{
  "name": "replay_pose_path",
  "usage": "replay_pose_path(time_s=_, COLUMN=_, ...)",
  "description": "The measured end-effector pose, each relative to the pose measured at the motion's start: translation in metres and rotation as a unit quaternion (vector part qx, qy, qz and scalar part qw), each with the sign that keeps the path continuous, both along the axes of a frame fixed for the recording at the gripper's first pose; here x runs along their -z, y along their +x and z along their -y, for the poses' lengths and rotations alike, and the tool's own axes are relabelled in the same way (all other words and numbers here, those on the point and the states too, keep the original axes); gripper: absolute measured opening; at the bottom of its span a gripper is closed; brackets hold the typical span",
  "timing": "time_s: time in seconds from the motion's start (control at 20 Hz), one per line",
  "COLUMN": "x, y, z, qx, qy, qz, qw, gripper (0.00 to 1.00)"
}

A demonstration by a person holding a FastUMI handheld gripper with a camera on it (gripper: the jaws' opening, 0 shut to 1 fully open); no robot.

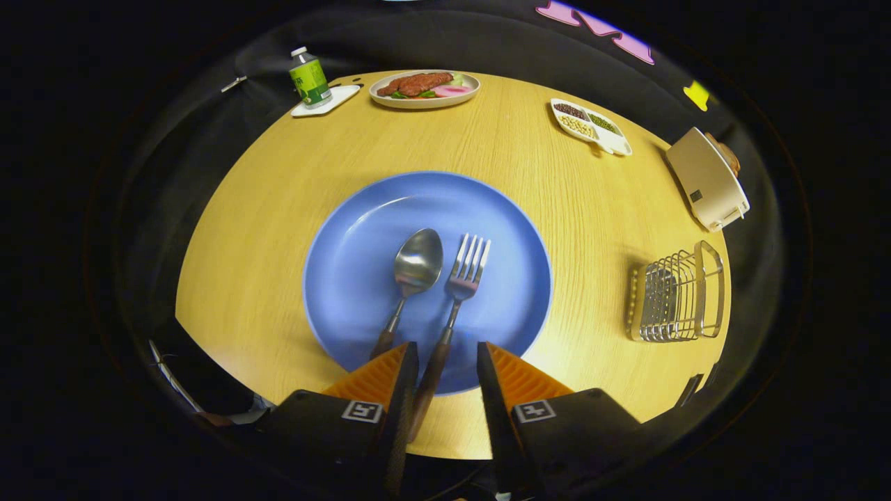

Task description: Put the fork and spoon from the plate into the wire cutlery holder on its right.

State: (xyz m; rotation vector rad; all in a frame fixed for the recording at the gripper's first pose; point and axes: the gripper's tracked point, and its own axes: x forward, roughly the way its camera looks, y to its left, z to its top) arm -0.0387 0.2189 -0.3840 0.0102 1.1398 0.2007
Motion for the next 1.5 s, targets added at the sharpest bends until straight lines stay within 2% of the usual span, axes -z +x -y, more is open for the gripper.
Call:
replay_pose_path(time_s=0.05, x=0.006, y=0.000, z=-0.001, qx=0.005, qy=-0.003, qz=-0.010, qw=1.000, gripper=0.45)
replay_pose_path(time_s=0.1, x=0.011, y=0.000, z=-0.003, qx=0.008, qy=-0.002, qz=-0.016, qw=1.000, gripper=0.40)
replay_pose_path(time_s=0.2, x=0.013, y=0.001, z=-0.005, qx=0.021, qy=0.000, qz=-0.026, qw=0.999, gripper=0.41)
replay_pose_path(time_s=0.3, x=0.016, y=0.006, z=-0.004, qx=0.030, qy=0.003, qz=-0.028, qw=0.999, gripper=0.18)
replay_pose_path(time_s=0.35, x=0.016, y=0.007, z=-0.003, qx=0.030, qy=0.004, qz=-0.025, qw=0.999, gripper=0.13)
replay_pose_path(time_s=0.65, x=-0.016, y=0.014, z=0.013, qx=0.041, qy=0.028, qz=0.011, qw=0.999, gripper=0.10)
replay_pose_path(time_s=0.9, x=-0.076, y=0.015, z=0.042, qx=0.012, qy=0.065, qz=0.049, qw=0.997, gripper=0.10)
replay_pose_path(time_s=1.2, x=-0.122, y=0.003, z=0.134, qx=-0.011, qy=0.077, qz=0.036, qw=0.996, gripper=0.10)
replay_pose_path(time_s=1.5, x=-0.115, y=-0.023, z=0.236, qx=-0.039, qy=0.036, qz=-0.034, qw=0.998, gripper=0.10)
